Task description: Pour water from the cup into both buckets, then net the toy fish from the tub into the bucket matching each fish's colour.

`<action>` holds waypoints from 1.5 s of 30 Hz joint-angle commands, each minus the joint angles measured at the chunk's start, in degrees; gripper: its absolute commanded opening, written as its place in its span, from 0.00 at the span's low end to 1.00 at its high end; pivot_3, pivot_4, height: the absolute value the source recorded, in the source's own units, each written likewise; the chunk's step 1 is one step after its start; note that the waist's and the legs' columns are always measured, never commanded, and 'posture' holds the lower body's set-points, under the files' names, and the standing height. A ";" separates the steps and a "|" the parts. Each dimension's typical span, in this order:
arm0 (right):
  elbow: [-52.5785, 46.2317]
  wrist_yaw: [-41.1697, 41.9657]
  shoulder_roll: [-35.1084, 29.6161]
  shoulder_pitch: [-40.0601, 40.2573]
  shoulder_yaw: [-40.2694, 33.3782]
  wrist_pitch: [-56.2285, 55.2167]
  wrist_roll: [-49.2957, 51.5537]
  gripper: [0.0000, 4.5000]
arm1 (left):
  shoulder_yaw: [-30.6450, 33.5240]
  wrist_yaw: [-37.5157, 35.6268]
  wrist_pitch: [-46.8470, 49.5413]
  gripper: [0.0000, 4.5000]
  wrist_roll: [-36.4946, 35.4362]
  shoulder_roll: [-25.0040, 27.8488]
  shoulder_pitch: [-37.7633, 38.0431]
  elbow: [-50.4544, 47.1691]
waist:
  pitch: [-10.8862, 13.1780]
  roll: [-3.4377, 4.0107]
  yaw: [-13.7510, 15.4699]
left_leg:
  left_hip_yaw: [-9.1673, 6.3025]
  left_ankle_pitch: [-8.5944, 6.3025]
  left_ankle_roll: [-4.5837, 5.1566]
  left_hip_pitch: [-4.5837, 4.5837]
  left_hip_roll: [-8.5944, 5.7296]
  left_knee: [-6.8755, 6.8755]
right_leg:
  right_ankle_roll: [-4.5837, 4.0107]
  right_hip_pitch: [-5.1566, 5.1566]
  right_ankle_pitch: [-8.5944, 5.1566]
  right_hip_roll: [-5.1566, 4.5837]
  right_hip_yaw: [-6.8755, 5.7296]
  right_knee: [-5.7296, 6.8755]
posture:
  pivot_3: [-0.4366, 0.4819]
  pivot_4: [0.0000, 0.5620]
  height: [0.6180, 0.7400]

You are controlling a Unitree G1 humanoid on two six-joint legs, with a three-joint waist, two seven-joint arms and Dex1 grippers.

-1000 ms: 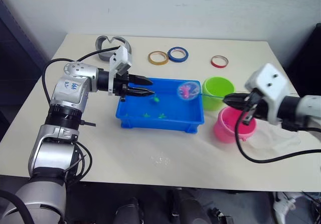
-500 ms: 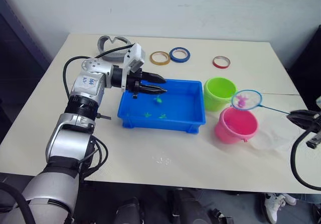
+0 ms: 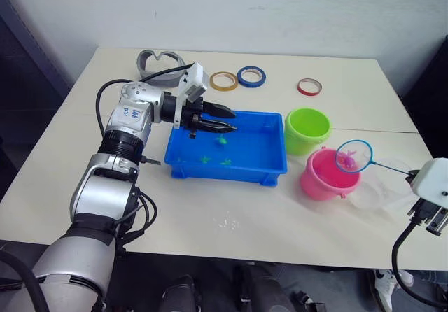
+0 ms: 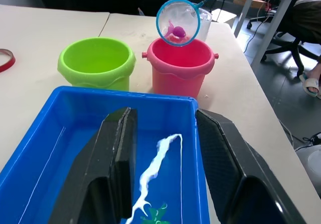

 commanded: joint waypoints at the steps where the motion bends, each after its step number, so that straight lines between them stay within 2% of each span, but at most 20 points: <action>1: -0.44 -0.60 -0.14 0.77 0.87 -8.57 -6.40 0.00 | 1.30 -0.41 -0.83 0.47 0.09 0.05 -1.77 -0.62 | 0.00 0.00 0.03 | 0.00 0.00 0.00 0.00 0.00 0.00 | 0.00 0.00 0.00 0.00 0.00 0.00 | 0.48 0.27 0.98; 19: 4.55 0.08 4.27 2.56 2.48 -38.82 -25.22 0.00 | 1.32 -0.72 -0.77 0.47 0.34 0.28 -2.07 -0.36 | 0.00 0.00 0.32 | 0.08 0.00 -0.01 0.07 -0.03 0.03 | 0.00 0.02 0.00 0.01 0.02 0.03 | 0.48 0.27 0.98; 29: 5.44 1.79 6.47 0.07 3.22 -41.10 -25.36 0.00 | 1.37 -1.11 -0.47 0.47 0.24 0.71 -1.72 -0.88 | 0.00 0.00 0.36 | 0.08 0.01 -0.02 0.11 -0.02 0.04 | 0.00 0.04 0.00 0.02 0.03 0.07 | 0.48 0.27 0.98; 33: 5.17 3.37 6.56 -1.23 3.15 -39.35 -23.73 0.00 | 1.48 -0.86 -0.45 0.47 0.31 0.88 -1.68 -0.86 | 0.00 0.00 0.35 | 0.08 0.01 -0.02 0.11 -0.02 0.04 | -0.01 0.04 0.00 0.02 0.03 0.08 | 0.48 0.27 0.98; 39: 2.75 9.59 1.32 -12.65 1.93 -23.02 -12.30 0.00 | 2.28 1.80 0.38 0.47 0.84 2.34 -1.54 -0.57 | 0.00 0.01 -0.02 | 0.09 0.01 -0.02 0.18 -0.02 0.08 | -0.01 0.05 0.00 0.02 0.07 0.18 | 0.48 0.27 0.98; 42: 2.73 9.87 -3.03 -20.46 4.67 -14.52 -6.50 0.00 | 2.53 3.47 0.96 0.47 1.64 4.16 -1.27 0.16 | 0.00 0.01 -0.25 | 0.07 0.02 -0.03 0.20 0.00 0.09 | -0.02 0.07 0.00 0.02 0.06 0.24 | 0.48 0.27 0.98; 45: 4.84 5.43 -6.66 -31.59 13.90 -8.79 0.41 0.00 | 3.39 4.21 2.43 0.47 1.88 7.46 0.19 -1.21 | 0.00 0.01 -0.91 | 0.05 0.02 -0.03 0.17 0.01 0.08 | -0.03 0.05 -0.01 0.00 0.05 0.25 | 0.48 0.27 0.98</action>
